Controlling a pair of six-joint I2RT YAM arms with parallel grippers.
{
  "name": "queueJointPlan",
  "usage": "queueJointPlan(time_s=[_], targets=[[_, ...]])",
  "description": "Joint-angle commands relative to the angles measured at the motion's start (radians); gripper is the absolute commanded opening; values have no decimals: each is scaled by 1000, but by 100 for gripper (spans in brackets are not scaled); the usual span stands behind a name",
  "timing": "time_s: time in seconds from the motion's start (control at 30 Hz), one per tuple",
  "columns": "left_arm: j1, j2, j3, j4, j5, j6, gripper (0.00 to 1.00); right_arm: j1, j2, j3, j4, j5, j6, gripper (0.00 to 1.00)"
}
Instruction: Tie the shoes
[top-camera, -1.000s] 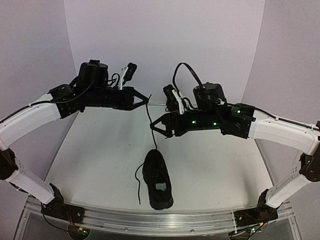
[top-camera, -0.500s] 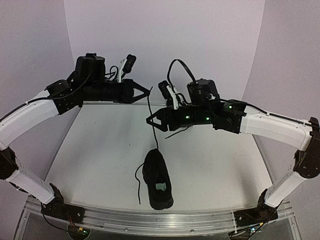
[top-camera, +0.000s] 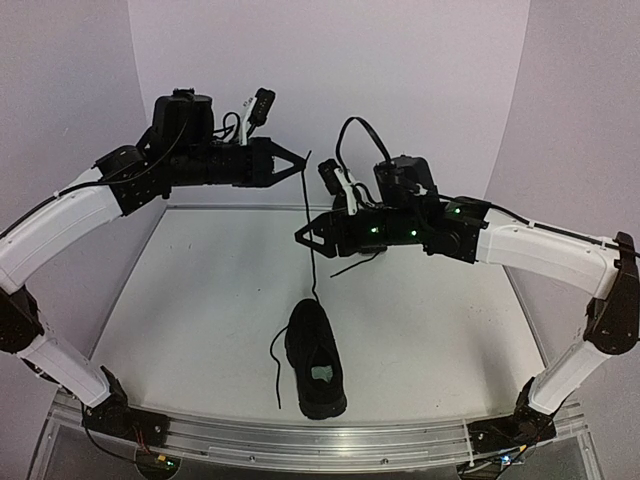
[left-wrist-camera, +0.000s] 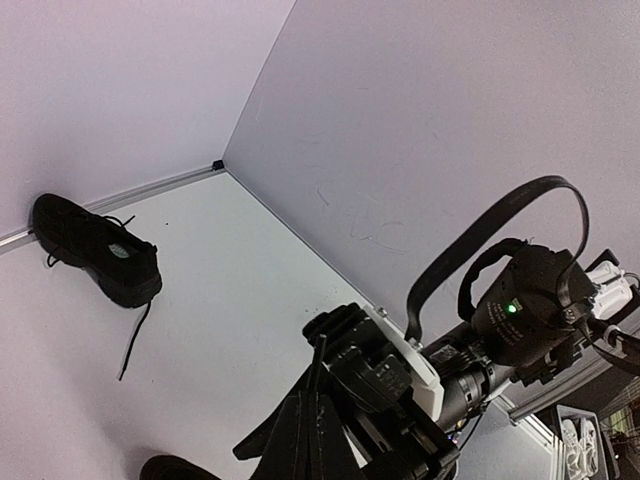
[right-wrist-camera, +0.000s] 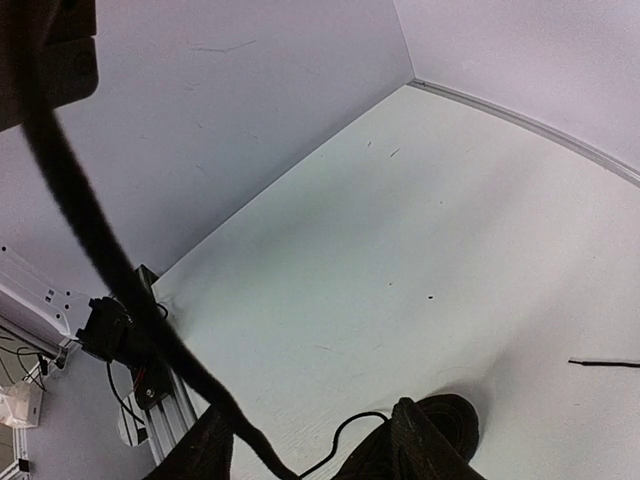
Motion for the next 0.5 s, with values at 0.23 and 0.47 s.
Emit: queueJointPlan(time_s=[0.23, 0.47], targets=[[-3, 44, 92, 5, -67, -9, 3, -25, -22, 24, 65, -11, 21, 9], [14, 48, 58, -68, -105, -18, 30, -71, -149, -147, 96, 84, 115, 9]])
